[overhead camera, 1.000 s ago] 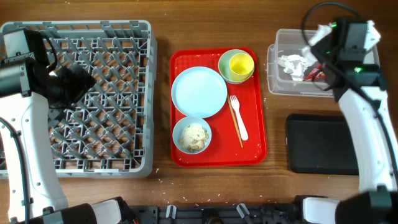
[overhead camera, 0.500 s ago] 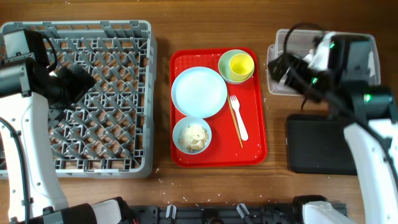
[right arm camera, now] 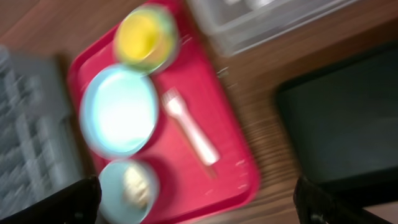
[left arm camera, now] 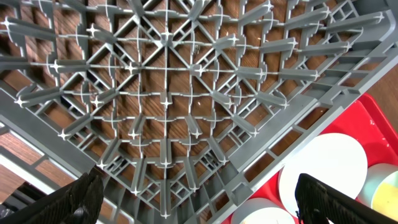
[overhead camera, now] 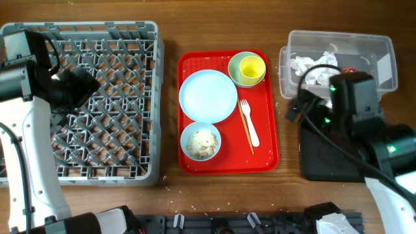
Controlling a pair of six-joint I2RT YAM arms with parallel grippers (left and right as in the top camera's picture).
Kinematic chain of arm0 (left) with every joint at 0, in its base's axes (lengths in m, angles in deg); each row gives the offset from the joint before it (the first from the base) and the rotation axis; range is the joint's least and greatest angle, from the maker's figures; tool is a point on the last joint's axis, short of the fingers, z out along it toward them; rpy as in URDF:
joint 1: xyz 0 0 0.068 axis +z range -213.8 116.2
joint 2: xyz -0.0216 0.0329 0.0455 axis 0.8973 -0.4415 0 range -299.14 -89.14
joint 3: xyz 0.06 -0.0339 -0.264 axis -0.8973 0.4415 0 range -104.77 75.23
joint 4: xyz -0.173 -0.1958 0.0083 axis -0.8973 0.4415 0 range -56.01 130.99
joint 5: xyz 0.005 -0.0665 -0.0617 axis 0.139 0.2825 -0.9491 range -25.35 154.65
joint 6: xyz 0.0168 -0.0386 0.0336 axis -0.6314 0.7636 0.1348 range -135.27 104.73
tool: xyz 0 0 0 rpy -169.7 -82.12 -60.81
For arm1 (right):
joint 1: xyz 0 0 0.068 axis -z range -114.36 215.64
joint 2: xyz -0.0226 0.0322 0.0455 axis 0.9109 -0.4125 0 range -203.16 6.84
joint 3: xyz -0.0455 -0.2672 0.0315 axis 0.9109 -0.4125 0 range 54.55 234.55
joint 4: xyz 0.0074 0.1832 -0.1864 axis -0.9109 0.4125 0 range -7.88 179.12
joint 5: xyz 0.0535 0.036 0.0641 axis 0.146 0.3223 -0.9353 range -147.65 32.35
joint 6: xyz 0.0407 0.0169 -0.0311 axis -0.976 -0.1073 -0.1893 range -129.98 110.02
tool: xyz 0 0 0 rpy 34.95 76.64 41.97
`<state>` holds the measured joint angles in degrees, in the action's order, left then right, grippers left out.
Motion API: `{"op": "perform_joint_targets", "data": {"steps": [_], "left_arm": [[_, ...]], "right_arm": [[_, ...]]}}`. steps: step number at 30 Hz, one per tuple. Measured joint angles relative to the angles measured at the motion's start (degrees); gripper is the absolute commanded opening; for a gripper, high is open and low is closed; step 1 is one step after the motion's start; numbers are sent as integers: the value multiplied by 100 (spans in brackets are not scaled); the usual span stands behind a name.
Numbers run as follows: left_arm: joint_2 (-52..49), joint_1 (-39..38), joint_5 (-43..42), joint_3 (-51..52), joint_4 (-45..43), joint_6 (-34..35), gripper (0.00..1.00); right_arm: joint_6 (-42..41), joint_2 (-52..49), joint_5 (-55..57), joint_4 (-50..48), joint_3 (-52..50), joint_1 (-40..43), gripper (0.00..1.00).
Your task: Sort waste into correct bins and load items into the dishwasher rack
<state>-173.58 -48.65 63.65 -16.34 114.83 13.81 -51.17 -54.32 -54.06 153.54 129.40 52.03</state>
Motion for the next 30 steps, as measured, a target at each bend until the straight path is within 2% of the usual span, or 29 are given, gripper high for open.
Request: {"op": "perform_joint_targets", "data": {"steps": [2, 5, 8, 9, 11, 12, 15, 16, 18, 21, 27, 30], "left_arm": [[0, 0, -31, 0, -24, 0, 100], [0, 0, -511, 0, -11, 0, 100], [0, -24, -1434, -2, 365, -50, 95], [0, -168, -1873, 0, 404, -166, 91], [0, -844, -2282, 2, 446, -304, 74], [0, -1257, -2358, 9, 435, -365, 71], [-11, -3027, -1982, 186, 184, -79, 68], [-11, -3300, -1875, 227, 184, 20, 68], [-76, -4347, -977, 310, 90, 654, 68], [-313, -5270, -323, 315, -170, 1132, 66], [-426, -5412, -33, 450, -232, 1497, 65], [-461, -5421, -33, 944, -382, 1631, 69]], "right_arm": [[-20, 101, 380, 101, 0, 96, 100], [-20, -44, 505, 79, 0, 96, 100], [-20, -350, 551, 72, -2, 96, 100], [-20, -492, 551, 70, -4, 96, 100], [-20, -804, 551, 59, -4, 96, 100], [-20, -927, 551, 59, -4, 96, 100], [-20, -1298, 560, -96, -7, 96, 100], [-20, -1408, 564, -164, -9, 96, 100], [-20, -1720, 568, -494, -11, 96, 100], [-20, -2114, 568, -1217, -17, 96, 100], [-20, -2288, 514, -1759, -24, 188, 100], [68, -1917, 501, -1781, -24, 621, 100]]}}
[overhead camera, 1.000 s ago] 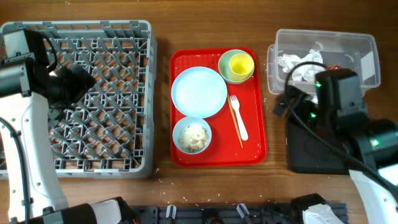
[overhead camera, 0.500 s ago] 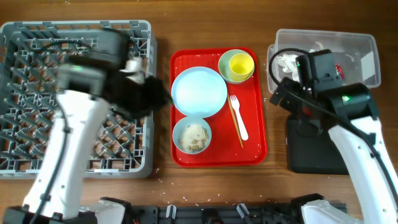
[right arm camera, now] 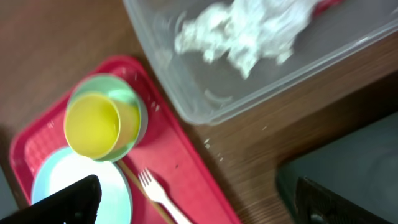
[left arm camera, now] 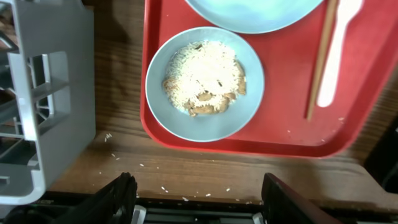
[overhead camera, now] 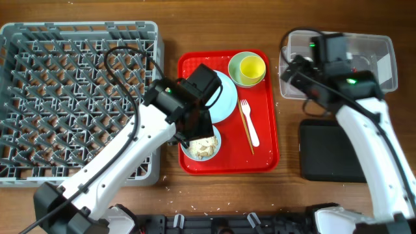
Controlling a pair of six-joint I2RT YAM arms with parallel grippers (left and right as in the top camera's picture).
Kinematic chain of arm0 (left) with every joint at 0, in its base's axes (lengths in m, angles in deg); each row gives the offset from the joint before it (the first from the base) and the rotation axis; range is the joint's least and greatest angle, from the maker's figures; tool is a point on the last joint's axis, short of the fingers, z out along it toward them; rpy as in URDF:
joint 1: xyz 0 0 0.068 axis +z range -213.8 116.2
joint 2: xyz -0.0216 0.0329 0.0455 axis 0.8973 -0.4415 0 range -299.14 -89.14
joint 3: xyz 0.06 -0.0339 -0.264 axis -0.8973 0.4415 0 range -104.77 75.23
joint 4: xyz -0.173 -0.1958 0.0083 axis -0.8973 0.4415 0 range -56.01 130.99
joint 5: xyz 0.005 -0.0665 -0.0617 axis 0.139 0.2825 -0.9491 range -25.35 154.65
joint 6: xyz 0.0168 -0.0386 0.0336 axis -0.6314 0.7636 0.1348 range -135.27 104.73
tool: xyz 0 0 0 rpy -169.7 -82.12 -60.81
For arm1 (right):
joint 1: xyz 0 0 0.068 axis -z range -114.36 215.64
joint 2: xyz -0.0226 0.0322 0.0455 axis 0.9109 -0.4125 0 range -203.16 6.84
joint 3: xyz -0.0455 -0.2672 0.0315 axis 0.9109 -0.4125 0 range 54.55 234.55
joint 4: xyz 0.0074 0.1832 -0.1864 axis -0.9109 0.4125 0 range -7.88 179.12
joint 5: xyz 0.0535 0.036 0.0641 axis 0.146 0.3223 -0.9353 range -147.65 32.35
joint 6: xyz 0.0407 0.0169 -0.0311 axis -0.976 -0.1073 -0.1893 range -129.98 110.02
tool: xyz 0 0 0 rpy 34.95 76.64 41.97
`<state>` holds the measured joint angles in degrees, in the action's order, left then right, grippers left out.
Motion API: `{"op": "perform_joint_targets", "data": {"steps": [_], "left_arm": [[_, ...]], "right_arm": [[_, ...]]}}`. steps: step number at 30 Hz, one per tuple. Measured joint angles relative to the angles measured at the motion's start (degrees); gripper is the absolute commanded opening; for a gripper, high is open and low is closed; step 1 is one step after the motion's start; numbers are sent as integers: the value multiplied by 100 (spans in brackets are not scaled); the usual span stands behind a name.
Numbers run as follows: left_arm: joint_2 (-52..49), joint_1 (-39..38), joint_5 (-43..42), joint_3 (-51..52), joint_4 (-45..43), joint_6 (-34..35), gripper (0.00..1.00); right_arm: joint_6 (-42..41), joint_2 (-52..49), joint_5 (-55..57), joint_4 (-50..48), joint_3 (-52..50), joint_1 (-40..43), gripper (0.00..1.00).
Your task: Sort waste into correct bins and load items into the dishwasher rack
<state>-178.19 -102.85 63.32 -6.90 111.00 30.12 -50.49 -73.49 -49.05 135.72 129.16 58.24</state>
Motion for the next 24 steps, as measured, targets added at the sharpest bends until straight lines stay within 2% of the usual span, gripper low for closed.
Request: {"op": "perform_joint_targets", "data": {"steps": [5, 8, 9, 10, 15, 21, 24], "left_arm": [[-44, -444, -4, 417, -702, 87, 72], [-131, -813, -2, 420, -1038, 149, 70], [-227, -918, 37, 420, -1064, 232, 69], [-297, -984, 105, 420, -1067, 282, 63], [-1058, -1248, 306, 420, -1344, 468, 49], [-1504, -1401, 728, 420, -1475, 817, 49], [-1513, -1401, 1204, 428, -1606, 916, 40]], "right_arm": [[1165, 710, 461, 101, 0, 1237, 100], [1443, 739, 562, 382, 2, 1716, 100], [1506, 739, 568, 415, 2, 1744, 100], [1526, 739, 568, 417, 2, 1744, 100], [1537, 739, 584, 417, 2, 1744, 100], [1534, 739, 584, 417, 2, 1744, 100], [1534, 739, 584, 417, 2, 1744, 100]]}}
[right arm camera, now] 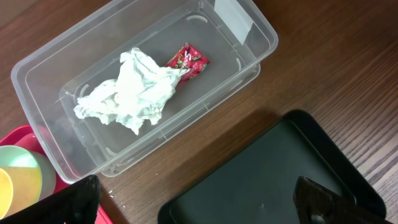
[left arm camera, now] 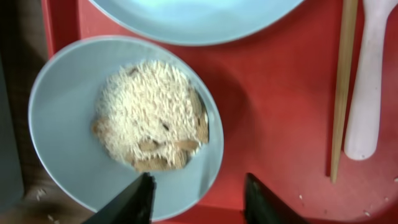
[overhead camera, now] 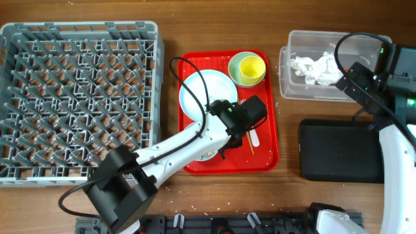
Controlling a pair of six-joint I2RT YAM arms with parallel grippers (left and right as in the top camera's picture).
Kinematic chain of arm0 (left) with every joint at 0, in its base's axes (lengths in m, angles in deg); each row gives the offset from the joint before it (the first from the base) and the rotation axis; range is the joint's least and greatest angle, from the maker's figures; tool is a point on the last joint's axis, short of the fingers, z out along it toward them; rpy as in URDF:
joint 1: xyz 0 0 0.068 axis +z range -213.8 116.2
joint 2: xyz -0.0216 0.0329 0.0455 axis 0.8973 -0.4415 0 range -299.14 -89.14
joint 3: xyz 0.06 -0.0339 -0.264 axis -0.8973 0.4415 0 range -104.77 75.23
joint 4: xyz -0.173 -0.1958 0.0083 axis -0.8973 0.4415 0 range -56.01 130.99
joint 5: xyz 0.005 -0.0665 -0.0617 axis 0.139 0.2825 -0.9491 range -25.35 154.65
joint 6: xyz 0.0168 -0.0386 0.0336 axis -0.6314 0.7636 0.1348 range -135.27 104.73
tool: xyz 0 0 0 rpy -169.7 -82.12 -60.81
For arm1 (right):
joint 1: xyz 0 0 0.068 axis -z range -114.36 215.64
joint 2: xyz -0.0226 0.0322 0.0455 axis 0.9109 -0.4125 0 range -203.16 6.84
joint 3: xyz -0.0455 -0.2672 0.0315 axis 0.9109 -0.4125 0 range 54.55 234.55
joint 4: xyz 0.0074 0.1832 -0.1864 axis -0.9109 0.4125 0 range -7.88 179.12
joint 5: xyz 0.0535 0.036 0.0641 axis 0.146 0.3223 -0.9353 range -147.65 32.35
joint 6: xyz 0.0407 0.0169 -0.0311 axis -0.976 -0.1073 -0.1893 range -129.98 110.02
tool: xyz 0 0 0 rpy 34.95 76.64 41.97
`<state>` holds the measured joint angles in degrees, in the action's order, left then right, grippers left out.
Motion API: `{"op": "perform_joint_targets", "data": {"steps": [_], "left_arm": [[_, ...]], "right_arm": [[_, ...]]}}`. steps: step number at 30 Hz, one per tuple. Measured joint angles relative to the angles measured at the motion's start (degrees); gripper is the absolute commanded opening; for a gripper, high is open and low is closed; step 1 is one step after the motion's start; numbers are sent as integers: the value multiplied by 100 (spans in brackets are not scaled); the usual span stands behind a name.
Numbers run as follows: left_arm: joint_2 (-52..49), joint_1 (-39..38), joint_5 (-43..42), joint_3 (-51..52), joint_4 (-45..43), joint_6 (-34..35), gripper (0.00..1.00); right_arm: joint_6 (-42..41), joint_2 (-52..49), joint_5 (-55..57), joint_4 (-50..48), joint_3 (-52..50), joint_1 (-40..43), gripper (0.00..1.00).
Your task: Sort waste into correct bins and load items into the dishwasher rack
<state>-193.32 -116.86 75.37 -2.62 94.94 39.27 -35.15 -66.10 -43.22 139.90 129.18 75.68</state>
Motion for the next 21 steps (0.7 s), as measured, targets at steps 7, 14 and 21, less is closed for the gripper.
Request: {"op": "perform_joint_targets", "data": {"steps": [7, 14, 21], "left_arm": [[-13, -149, 144, 437, -636, 328, 41], [-15, -315, 149, 527, -726, 345, 45], [-17, -544, 297, 527, -745, 345, 52]], "right_arm": [[2, 0, 0, 0, 0, 0, 100], [0, 0, 0, 0, 0, 0, 100], [2, 0, 0, 0, 0, 0, 100]]}}
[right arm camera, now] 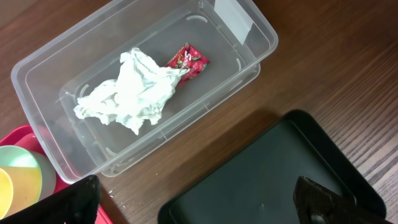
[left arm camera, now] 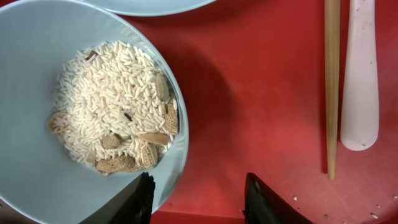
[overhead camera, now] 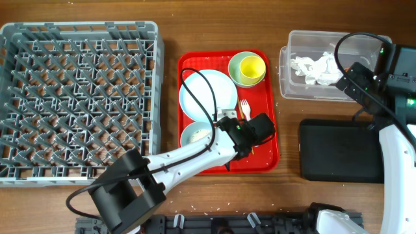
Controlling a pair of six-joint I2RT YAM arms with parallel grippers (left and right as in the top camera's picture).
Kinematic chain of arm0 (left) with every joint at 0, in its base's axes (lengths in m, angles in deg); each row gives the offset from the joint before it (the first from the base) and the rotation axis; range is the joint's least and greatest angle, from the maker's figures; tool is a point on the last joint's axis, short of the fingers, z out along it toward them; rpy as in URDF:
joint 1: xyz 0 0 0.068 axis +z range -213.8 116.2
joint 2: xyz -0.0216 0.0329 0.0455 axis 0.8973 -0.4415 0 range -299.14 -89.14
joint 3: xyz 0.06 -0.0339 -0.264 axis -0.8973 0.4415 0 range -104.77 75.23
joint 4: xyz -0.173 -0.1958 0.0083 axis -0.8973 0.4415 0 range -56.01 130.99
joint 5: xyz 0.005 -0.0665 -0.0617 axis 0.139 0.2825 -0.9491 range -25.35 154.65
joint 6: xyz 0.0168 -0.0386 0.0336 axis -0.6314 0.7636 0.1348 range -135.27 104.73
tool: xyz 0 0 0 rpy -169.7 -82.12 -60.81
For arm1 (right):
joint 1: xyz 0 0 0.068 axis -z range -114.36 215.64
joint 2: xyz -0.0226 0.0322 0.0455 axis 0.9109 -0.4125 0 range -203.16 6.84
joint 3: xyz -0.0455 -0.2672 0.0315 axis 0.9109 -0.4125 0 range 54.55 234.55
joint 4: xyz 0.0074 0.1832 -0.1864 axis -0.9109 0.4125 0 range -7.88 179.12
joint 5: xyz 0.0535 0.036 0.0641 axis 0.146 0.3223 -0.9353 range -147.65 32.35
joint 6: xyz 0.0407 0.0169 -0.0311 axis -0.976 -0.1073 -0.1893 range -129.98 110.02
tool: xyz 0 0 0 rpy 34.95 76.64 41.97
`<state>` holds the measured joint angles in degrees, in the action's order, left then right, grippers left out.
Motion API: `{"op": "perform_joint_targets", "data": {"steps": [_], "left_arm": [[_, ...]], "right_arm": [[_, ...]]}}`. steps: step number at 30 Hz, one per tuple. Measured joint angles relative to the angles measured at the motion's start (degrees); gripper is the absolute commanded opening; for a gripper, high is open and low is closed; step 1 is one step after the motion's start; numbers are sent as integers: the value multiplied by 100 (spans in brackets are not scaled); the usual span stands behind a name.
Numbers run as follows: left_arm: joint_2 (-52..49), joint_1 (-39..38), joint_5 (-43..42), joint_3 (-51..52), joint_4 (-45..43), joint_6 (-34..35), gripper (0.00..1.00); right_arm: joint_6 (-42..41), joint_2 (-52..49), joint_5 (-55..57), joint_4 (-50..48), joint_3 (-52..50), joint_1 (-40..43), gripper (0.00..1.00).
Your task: Sort waste into correct bins and load items into the dishwasher rack
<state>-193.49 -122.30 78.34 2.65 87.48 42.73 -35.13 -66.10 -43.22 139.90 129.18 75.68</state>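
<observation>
On the red tray (overhead camera: 266,153) stands a light blue bowl of rice and scraps (left arm camera: 93,112), partly covered by my left arm in the overhead view (overhead camera: 194,134). My left gripper (left arm camera: 199,205) is open and low over the bowl's right rim: one finger (left arm camera: 134,199) is over the bowl, the other (left arm camera: 267,199) over the tray. A light blue plate (overhead camera: 208,96), a white fork (left arm camera: 360,74), a chopstick (left arm camera: 331,81) and a green bowl holding a yellow cup (overhead camera: 247,68) share the tray. My right gripper (right arm camera: 202,205) hangs open and empty between the two bins.
A grey dishwasher rack (overhead camera: 78,97) fills the left side. A clear bin (right arm camera: 149,81) at the back right holds crumpled tissue (right arm camera: 134,93) and a red wrapper (right arm camera: 186,62). A black bin (right arm camera: 267,174) lies in front of it.
My left gripper has come lower and closer to the rice bowl, still open across its right rim. The right arm has not moved.
My left gripper was over the rack and the right one near the tray's right edge. Then the left was above the rice bowl while the right was over the clear bin. The left has since come down to the bowl's right rim; the right holds between the bins.
</observation>
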Motion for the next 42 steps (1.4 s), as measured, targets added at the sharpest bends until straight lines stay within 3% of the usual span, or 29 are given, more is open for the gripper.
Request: {"op": "perform_joint_targets", "data": {"steps": [4, 9, 10, 12, 14, 18, 21, 24, 27, 29, 31, 32, 34, 36, 38, 42], "left_arm": [[0, 20, -160, -24, 214, 20, 49], [750, 745, -321, -647, 1731, 20, 56], [1187, 1088, -306, -706, 1996, 22, 68], [1858, 1735, -348, -730, 2404, -39, 69], [2769, 3143, -278, -737, 2769, -251, 100], [4100, 5766, -164, -774, 3348, -435, 100], [4393, 7239, -151, -776, 3659, -476, 100], [4551, 7893, -225, -776, 3764, -476, 100], [4538, 7932, -286, -774, 3762, -476, 100], [4538, 7932, -293, -774, 3762, -479, 100], [4538, 7932, -306, -774, 3757, -479, 100], [4538, 7932, -308, -774, 3766, -476, 100], [4538, 7954, -308, -774, 3762, -479, 100], [4538, 7954, -310, -774, 3764, -476, 100], [4538, 7958, -308, -774, 3762, -479, 100], [4538, 7958, -310, -774, 3759, -476, 100]], "right_arm": [[0, 0, 0, 0, 0, 0, 100], [-2, 0, 0, 0, 0, 0, 100], [-2, 0, 0, 0, 0, 0, 100], [0, 0, 0, -2, 0, 0, 100], [0, 0, 2, 2, 0, -2, 100], [-2, 0, 0, -15, 0, 0, 100], [-72, 0, -94, -107, 0, 4, 100], [-461, 0, -1276, 48, 2, 4, 100], [-256, -2, -3620, 74, 2, -151, 100], [151, -35, -4631, 271, 2, -1062, 100], [282, -63, -4572, 284, -48, -2618, 99], [195, -70, -4284, 162, -129, -3101, 94], [-326, -398, -3215, -422, -605, -5010, 70], [-542, -704, -2682, -721, -796, -5724, 61], [-678, -1451, -2155, -1449, -870, -6738, 62], [-337, -2573, -1738, -2323, -916, -7466, 59]]}}
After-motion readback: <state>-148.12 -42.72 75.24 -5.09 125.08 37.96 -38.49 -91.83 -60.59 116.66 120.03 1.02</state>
